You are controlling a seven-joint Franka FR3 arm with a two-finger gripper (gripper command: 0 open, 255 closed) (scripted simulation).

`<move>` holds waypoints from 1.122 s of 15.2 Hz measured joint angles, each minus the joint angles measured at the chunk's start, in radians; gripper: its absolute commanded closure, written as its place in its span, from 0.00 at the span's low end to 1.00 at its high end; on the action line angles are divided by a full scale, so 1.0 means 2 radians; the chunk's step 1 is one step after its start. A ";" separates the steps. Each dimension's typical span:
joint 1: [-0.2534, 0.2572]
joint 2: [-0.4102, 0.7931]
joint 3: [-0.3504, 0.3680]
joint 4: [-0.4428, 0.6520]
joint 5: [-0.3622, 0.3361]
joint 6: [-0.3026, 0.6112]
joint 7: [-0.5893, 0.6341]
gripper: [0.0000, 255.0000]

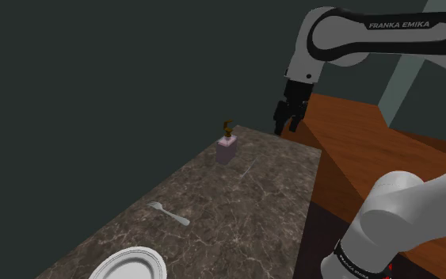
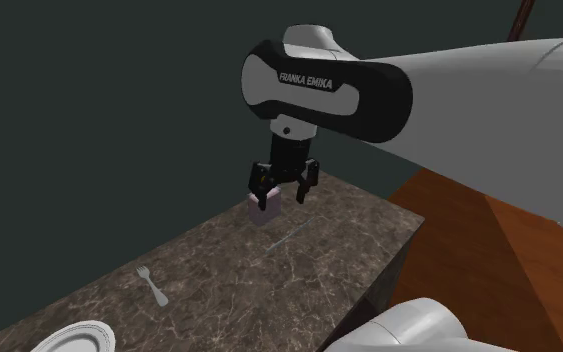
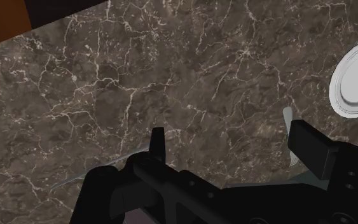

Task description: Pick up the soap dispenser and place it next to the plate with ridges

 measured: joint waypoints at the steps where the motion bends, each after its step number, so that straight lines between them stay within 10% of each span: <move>1: 0.000 0.000 0.000 0.000 0.000 0.000 0.000 0.00; 17: -0.004 0.311 -0.022 0.206 -0.006 0.087 -0.022 0.00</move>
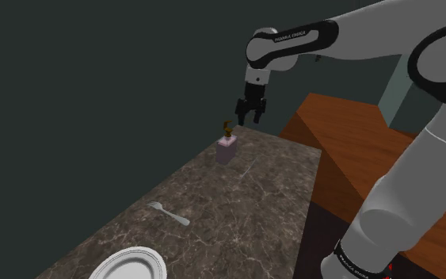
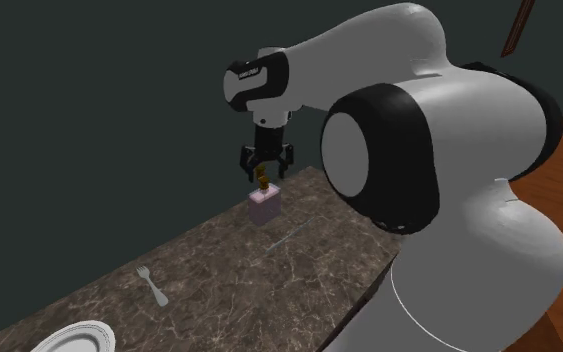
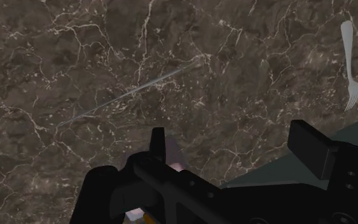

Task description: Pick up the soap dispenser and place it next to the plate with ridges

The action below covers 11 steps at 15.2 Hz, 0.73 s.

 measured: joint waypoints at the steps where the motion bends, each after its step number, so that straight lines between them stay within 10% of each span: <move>1: -0.001 0.018 -0.001 0.022 0.000 -0.005 -0.001 0.00; 11: -0.018 0.237 -0.011 0.262 0.010 -0.037 -0.010 0.00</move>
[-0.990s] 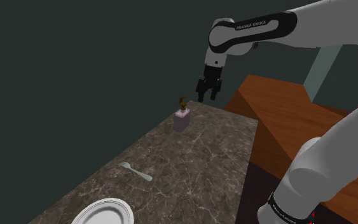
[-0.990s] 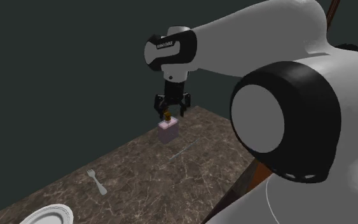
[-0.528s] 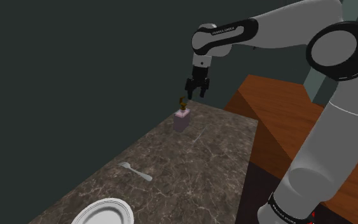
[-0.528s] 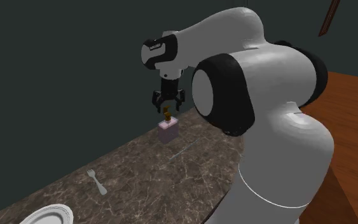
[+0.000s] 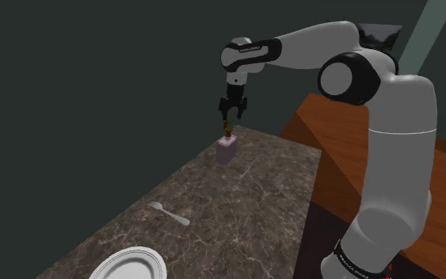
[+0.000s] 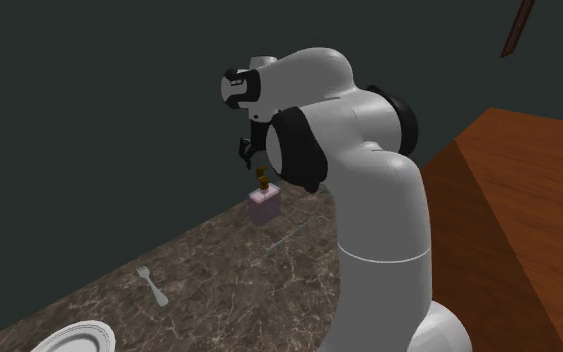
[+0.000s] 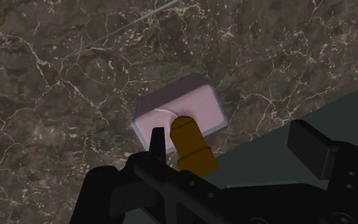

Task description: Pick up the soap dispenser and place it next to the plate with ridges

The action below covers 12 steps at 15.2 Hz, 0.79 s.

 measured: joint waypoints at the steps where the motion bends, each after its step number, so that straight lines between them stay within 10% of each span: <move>1: -0.002 0.023 0.000 0.028 0.001 -0.007 0.001 0.00; 6: -0.013 0.108 0.000 0.136 0.005 -0.034 0.002 0.00; 12: -0.010 0.110 0.000 0.102 0.005 0.003 0.001 0.00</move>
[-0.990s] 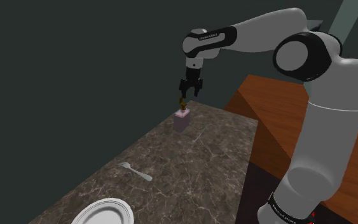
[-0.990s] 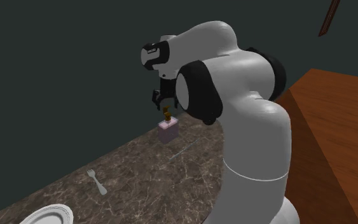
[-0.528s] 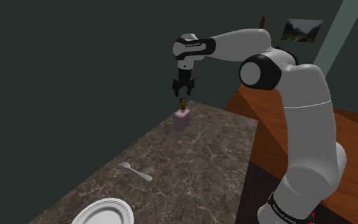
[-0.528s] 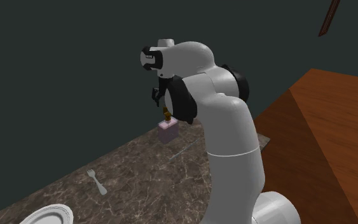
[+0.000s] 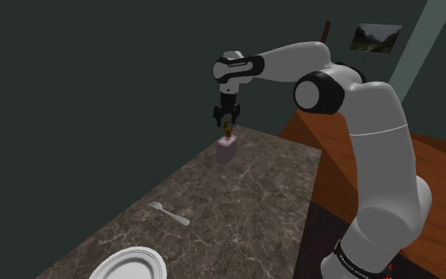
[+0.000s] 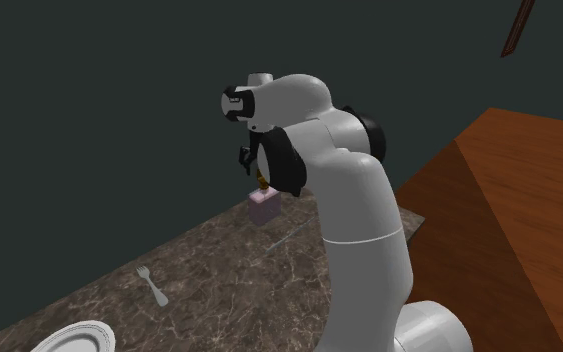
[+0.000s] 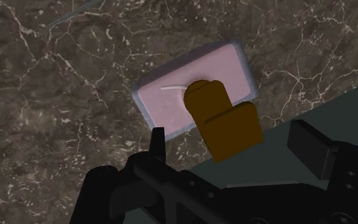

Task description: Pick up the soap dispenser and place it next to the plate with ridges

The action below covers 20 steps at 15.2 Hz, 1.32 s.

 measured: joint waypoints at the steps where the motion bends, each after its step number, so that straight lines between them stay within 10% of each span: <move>1: 0.000 0.000 0.000 -0.003 0.000 0.003 0.000 0.00; 6: 0.000 -0.001 0.000 -0.006 0.000 0.005 0.000 0.00; 7: 0.000 -0.001 0.000 -0.006 0.000 0.005 0.000 1.00; 20: 0.000 -0.002 0.000 0.005 0.000 -0.007 0.001 1.00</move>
